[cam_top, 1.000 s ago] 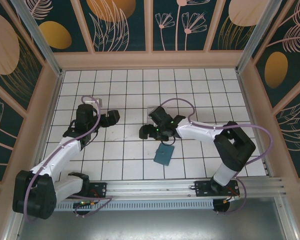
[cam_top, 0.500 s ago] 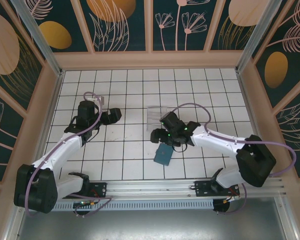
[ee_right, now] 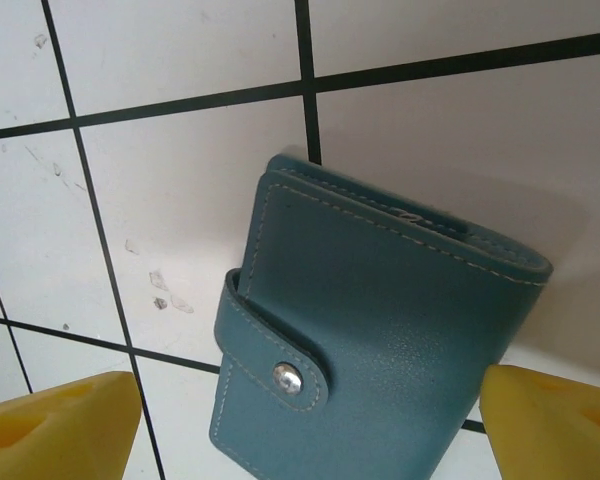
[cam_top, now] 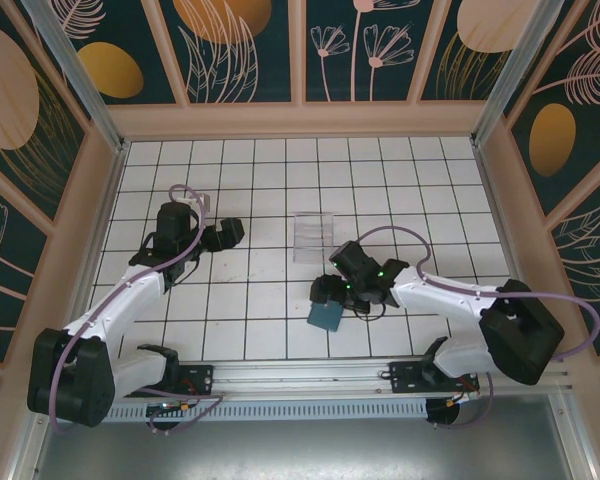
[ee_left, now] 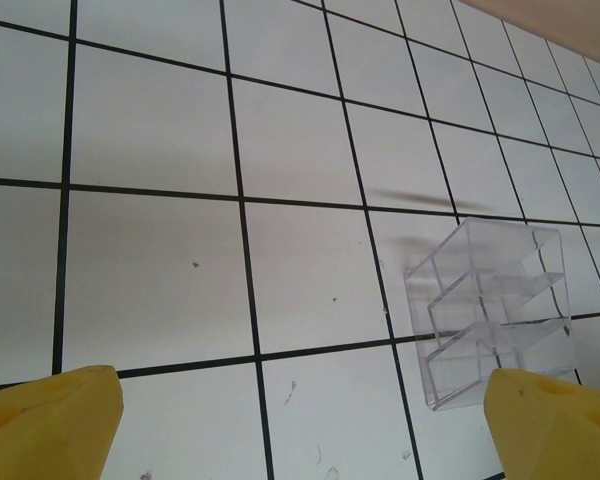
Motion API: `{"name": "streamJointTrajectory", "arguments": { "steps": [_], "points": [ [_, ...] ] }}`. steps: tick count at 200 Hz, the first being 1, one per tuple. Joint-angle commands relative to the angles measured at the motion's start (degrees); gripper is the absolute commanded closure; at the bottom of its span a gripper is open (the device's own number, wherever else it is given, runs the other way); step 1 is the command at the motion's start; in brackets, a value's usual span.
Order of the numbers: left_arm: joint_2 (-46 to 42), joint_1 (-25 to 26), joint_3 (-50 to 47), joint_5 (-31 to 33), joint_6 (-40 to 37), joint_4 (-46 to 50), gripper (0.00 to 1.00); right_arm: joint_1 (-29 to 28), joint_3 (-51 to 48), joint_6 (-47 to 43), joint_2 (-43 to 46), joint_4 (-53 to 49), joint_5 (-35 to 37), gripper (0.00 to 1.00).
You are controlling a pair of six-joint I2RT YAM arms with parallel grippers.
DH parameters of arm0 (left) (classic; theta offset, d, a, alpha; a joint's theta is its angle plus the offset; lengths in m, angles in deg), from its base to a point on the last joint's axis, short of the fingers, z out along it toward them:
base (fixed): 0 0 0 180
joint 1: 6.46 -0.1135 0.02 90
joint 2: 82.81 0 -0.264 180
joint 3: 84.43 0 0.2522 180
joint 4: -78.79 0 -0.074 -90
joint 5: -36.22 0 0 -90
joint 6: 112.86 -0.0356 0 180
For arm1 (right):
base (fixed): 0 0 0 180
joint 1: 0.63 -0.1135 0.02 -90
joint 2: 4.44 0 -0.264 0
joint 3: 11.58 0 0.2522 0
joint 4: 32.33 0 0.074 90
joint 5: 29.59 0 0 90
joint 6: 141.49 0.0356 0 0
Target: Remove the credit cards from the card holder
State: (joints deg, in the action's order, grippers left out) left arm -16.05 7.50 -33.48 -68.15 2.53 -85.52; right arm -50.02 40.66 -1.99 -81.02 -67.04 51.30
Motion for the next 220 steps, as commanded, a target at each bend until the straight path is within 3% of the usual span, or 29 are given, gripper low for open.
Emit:
{"name": "streamJointTrajectory", "arguments": {
  "steps": [1,70,114,138,173,220],
  "points": [
    [-0.84,0.54,0.56,-0.31,-0.23,1.92,0.07,-0.45,0.27,0.41,-2.35,1.21,-0.12,0.11],
    [-0.16,0.54,0.34,-0.7,-0.07,2.37,0.07,-1.23,4.03,-0.31,-7.15,5.48,-1.62,0.11],
    [0.56,0.7,0.51,-0.83,0.23,2.33,0.08,-1.33,5.06,-1.72,-6.9,-1.0,2.79,0.11],
    [0.82,0.88,0.52,-0.83,0.45,2.28,0.08,-1.33,3.77,-1.79,-5.87,-1.36,1.5,0.13],
    [1.25,1.07,0.5,-1.02,0.87,1.94,0.08,-2.12,2.79,-1.26,-5.57,-1.2,-0.55,0.17],
    [1.79,1.15,0.65,-1.19,0.72,2.02,0.08,-3.15,3.28,-0.82,-8.77,0.52,-2.84,0.3]
  ]
}}
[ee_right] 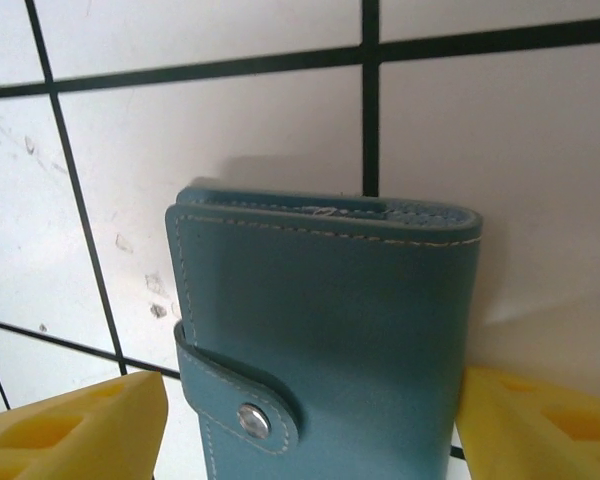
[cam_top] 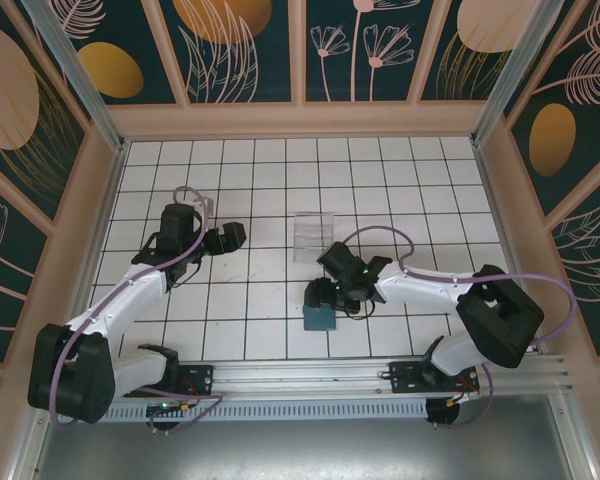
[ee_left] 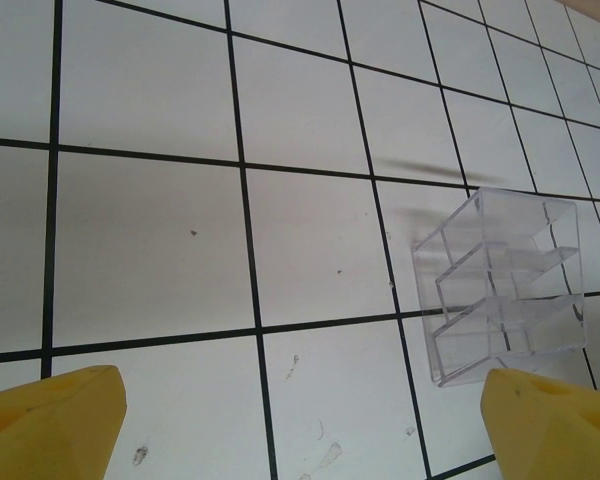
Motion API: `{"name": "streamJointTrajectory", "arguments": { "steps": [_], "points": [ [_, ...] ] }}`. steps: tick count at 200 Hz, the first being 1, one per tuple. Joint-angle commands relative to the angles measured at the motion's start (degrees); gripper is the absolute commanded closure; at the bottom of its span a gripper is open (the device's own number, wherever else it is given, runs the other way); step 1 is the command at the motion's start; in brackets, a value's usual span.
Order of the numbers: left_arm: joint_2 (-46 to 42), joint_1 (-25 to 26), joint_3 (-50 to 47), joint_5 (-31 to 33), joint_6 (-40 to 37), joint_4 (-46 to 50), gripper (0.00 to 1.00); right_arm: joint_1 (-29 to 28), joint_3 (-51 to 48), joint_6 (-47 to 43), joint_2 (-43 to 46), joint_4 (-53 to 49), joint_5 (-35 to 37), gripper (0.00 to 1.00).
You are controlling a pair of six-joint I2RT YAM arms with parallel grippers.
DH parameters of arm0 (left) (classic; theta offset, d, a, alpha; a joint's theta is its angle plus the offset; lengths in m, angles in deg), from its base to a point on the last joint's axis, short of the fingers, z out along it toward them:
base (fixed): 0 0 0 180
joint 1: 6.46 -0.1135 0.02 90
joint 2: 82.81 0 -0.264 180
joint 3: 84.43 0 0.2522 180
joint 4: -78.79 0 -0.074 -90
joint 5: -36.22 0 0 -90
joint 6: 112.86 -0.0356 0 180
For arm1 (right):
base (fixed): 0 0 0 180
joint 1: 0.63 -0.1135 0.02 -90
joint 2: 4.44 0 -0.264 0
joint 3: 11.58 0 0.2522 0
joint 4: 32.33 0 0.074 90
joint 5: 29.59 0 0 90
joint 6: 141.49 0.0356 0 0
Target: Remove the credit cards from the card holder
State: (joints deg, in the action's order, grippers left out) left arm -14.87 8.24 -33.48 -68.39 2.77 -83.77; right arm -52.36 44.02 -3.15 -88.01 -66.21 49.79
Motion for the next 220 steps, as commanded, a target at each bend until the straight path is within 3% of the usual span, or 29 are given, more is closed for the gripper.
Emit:
{"name": "streamJointTrajectory", "arguments": {
  "steps": [1,26,97,140,174,220],
  "points": [
    [0.61,0.41,0.67,-0.9,0.43,0.27,0.08,-0.82,-0.05,0.39,-1.82,-0.25,-1.38,0.3],
    [0.61,0.42,0.64,-1.12,0.39,0.36,0.08,-1.51,0.51,2.07,-3.71,2.07,-1.78,0.39],
    [0.02,0.48,0.49,-1.21,0.39,0.97,0.09,-3.0,6.02,4.72,-9.87,6.93,-1.67,0.47],
    [-0.68,0.46,0.82,-1.12,0.4,2.11,0.09,-2.96,8.42,4.45,-10.84,7.58,-2.2,0.45],
    [-1.66,1.08,1.19,-0.95,0.12,3.42,0.11,-1.86,8.02,3.08,-8.3,5.14,-0.82,0.4],
    [-0.51,3.39,3.28,0.14,0.21,5.2,0.13,0.94,4.85,1.59,-4.14,5.02,-1.44,0.39]
  ]
}}
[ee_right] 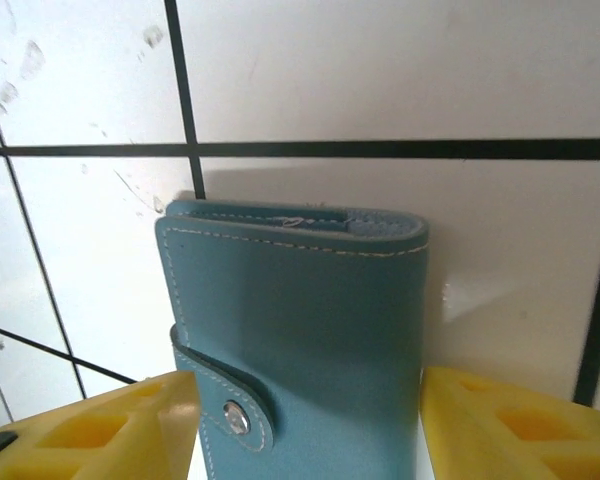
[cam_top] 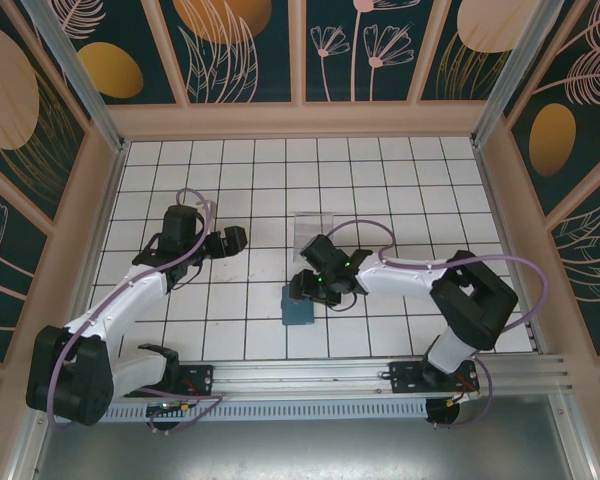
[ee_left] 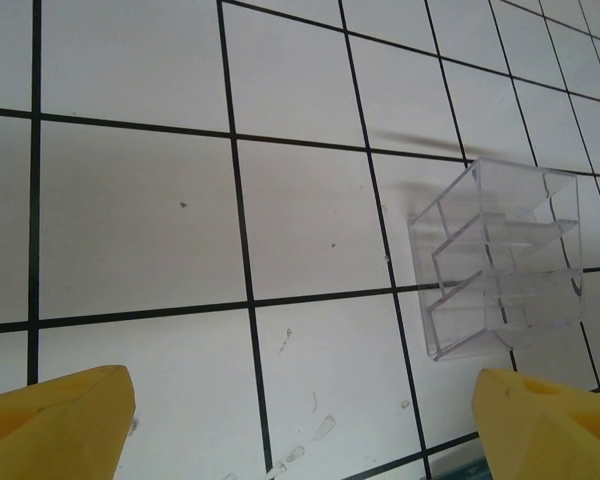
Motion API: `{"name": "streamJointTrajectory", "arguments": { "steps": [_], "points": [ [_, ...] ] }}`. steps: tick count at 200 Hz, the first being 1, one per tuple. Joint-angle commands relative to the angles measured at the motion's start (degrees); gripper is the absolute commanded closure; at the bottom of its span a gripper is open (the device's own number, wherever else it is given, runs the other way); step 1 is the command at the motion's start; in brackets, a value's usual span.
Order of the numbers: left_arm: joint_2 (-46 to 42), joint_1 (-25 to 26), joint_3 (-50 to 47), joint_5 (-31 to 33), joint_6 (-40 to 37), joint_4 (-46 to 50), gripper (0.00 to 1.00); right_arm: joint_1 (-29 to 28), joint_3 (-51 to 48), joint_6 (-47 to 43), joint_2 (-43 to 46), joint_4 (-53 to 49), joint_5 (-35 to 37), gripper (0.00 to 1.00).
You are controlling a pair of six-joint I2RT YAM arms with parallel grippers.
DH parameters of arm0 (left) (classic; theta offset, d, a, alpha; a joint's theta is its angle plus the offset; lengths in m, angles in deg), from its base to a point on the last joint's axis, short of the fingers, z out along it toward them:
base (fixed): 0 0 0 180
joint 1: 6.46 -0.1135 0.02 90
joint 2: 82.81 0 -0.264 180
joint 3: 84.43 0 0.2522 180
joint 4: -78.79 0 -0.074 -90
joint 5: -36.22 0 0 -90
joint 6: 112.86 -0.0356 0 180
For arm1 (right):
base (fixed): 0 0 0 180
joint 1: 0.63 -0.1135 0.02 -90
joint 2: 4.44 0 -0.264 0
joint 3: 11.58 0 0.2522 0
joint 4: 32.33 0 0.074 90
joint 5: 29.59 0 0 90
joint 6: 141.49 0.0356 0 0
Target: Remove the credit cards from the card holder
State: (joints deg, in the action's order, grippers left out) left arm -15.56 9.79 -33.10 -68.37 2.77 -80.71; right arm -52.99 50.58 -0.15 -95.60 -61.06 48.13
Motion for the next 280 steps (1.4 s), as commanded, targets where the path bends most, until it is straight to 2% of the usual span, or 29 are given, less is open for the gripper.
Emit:
{"name": "streamJointTrajectory", "arguments": {
  "steps": [1,59,84,110,124,138,184,235,280],
  "points": [
    [0.27,1.89,2.98,0.28,0.21,2.22,0.13,1.65,-1.76,-1.41,3.49,-0.1,0.18,0.39],
    [6.47,13.22,8.46,6.67,1.88,7.03,0.17,4.18,-5.82,-3.23,5.46,2.77,-3.54,0.43],
    [8.35,18.62,10.0,7.0,2.51,8.19,0.22,5.06,-7.24,-4.17,5.25,4.55,-5.68,0.46],
    [8.61,22.14,9.97,6.3,1.26,8.2,0.25,6.09,-7.75,-5.29,4.47,6.61,-8.0,0.51],
    [8.61,22.6,10.03,5.8,-1.19,8.16,0.28,6.63,-7.67,-5.96,4.1,7.84,-9.53,0.52],
    [7.84,22.7,9.05,5.78,-4.16,6.78,0.35,7.3,-7.61,-6.89,3.46,8.6,-10.59,0.52],
    [3.07,22.69,5.38,4.65,-11.69,2.09,0.42,8.85,-6.95,-9.09,0.58,9.96,-13.2,0.58],
    [1.09,22.73,2.28,3.02,-13.77,-0.71,0.41,8.92,-5.36,-10.4,-2.97,10.76,-15.19,0.62],
    [1.46,22.7,2.07,2.71,-14.72,-0.57,0.41,8.94,-4.4,-10.67,-3.84,10.79,-15.41,0.72]
  ]
}}
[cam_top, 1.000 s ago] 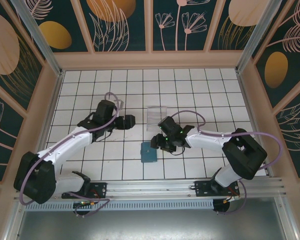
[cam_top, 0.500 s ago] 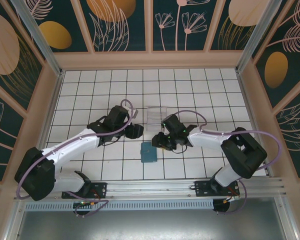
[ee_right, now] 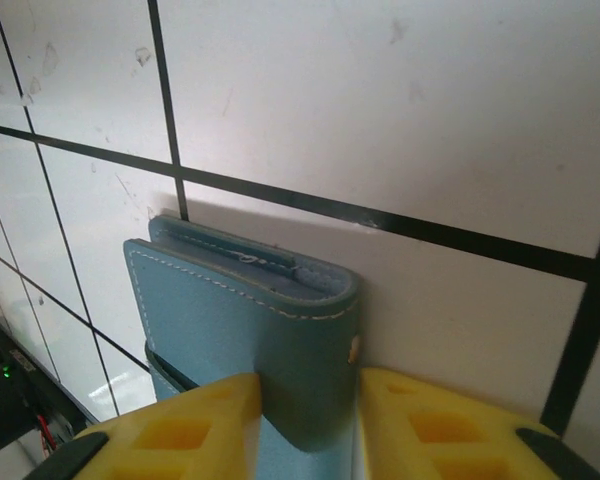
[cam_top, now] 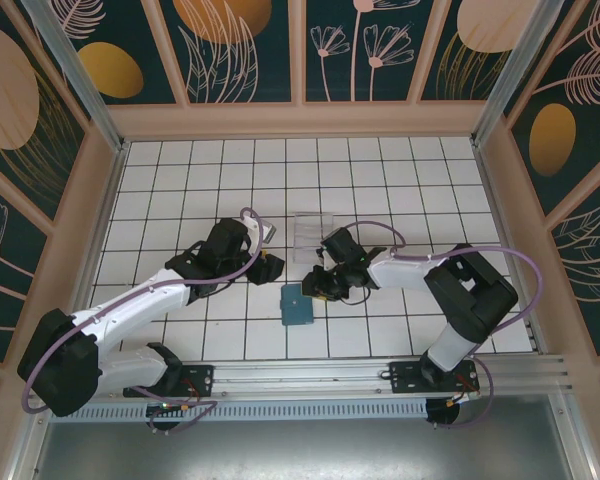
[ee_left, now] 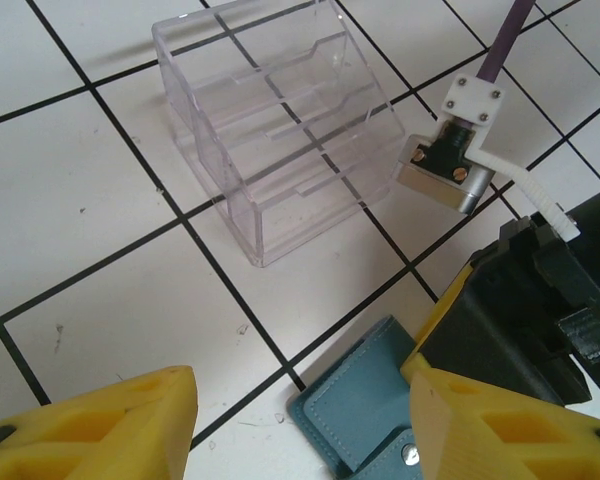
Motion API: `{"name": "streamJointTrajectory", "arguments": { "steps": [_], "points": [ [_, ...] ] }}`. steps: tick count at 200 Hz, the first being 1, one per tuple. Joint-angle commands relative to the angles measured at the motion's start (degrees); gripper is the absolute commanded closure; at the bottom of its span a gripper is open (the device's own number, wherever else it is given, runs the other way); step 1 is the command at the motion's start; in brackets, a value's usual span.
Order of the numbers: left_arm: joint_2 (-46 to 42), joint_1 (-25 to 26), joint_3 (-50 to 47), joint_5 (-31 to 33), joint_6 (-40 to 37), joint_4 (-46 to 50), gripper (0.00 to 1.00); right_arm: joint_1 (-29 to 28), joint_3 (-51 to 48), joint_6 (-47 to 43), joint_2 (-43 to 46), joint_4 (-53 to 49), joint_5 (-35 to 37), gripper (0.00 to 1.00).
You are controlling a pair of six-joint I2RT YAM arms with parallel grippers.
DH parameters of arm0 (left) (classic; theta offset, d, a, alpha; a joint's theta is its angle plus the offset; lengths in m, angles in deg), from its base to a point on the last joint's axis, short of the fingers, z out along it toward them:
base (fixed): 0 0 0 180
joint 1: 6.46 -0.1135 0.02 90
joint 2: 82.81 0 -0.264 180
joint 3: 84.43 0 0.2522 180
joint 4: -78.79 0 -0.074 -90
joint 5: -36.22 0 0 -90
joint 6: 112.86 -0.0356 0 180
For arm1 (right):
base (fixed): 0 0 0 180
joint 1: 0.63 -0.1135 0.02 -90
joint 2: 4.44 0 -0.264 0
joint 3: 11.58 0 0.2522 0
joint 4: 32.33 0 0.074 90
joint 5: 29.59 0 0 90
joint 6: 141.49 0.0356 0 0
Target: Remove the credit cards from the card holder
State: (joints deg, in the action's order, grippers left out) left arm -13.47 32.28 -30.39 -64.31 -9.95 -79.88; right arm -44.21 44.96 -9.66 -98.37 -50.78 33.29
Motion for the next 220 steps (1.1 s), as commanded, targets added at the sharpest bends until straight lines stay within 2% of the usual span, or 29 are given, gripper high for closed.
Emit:
{"name": "streamJointTrajectory", "arguments": {
  "steps": [1,33,52,58,84,119,172,195,220],
  "points": [
    [-0.62,0.25,-0.63,-1.39,-2.0,-1.41,0.41,0.15,1.23,-1.15,-1.03,0.58,-0.57,0.72],
    [-0.18,0.2,-0.46,-2.93,-4.28,-2.12,0.42,0.1,1.14,-1.04,-1.16,0.59,-0.13,0.81],
    [-0.55,0.35,-1.17,-5.75,-7.55,-3.9,0.46,0.13,1.03,-1.56,-0.65,0.37,0.22,0.84],
    [-0.97,0.42,-1.86,-7.57,-9.13,-5.09,0.5,0.1,0.99,-1.82,-0.54,0.15,0.3,0.84],
    [-2.62,1.24,-3.1,-13.27,-16.12,-6.79,0.5,0.46,1.07,-3.84,0.1,-1.26,0.39,0.87],
    [-1.98,2.89,-4.34,-15.65,-17.68,-7.43,0.5,2.4,0.53,-7.46,1.84,-3.55,-1.16,0.89],
    [3.59,9.52,-3.72,-9.69,-25.17,-4.29,0.57,4.33,0.98,-10.34,3.85,-6.65,-1.8,0.89],
    [6.3,12.22,-4.53,-5.32,-28.58,-6.39,0.6,4.46,0.66,-10.44,4.33,-6.57,-1.8,0.89],
    [8.44,12.85,-5.7,-4.42,-29.76,-10.36,0.65,4.49,0.2,-10.19,4.76,-6.23,-1.89,0.89]
  ]
}}
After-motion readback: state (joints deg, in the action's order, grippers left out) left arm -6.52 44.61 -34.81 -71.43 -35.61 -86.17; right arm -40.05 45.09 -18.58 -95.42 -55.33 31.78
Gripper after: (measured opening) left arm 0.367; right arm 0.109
